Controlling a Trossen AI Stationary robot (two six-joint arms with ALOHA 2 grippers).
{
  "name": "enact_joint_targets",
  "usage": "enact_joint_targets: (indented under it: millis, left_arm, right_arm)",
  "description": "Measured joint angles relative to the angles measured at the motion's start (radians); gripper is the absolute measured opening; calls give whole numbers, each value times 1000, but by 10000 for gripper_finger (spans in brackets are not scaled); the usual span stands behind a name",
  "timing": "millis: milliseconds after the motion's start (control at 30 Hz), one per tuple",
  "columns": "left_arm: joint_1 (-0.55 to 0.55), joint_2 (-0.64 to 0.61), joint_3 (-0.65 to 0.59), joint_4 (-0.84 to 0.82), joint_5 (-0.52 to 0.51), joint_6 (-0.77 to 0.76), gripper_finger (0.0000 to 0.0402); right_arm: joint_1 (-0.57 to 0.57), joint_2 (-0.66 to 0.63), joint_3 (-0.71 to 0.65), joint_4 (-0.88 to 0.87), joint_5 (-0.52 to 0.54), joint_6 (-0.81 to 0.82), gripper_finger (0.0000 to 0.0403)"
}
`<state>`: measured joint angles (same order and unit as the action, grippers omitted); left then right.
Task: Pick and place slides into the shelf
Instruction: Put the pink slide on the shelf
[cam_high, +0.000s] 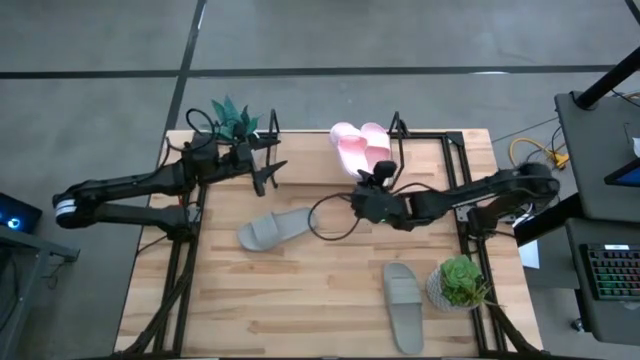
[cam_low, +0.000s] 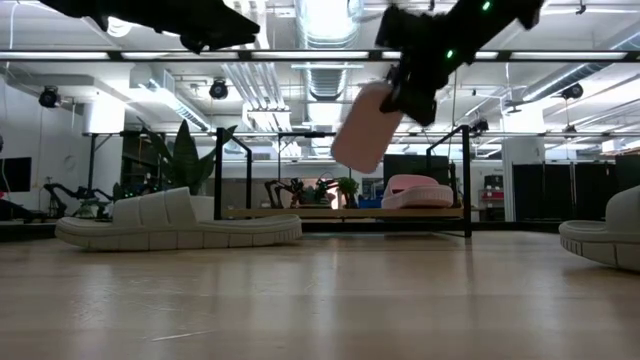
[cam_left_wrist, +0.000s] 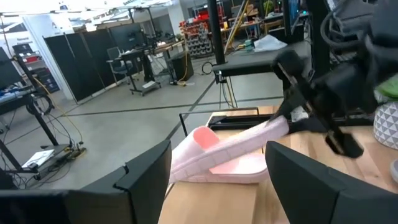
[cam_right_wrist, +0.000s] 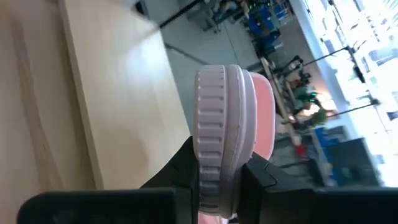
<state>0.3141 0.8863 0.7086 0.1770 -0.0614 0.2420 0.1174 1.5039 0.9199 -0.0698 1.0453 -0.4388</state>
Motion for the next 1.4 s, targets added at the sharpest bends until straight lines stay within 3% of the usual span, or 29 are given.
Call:
enact_joint_targets:
  millis: [167, 367, 567, 1400]
  left_arm:
    - [0, 21, 0, 26, 0, 3, 245]
    - [0, 21, 0, 21, -3, 4, 245]
    - [0, 18, -1, 14, -7, 8, 245]
    - [0, 28, -2, -9, -35, 33, 245]
  right_arm:
    - [-12, 123, 63, 0, 61, -56, 49]
    - [-51, 197, 85, -15, 44, -68, 49]
    - [-88, 200, 82, -55, -63, -16, 49]
    - [-170, 200, 75, -36, -129, -58, 48]
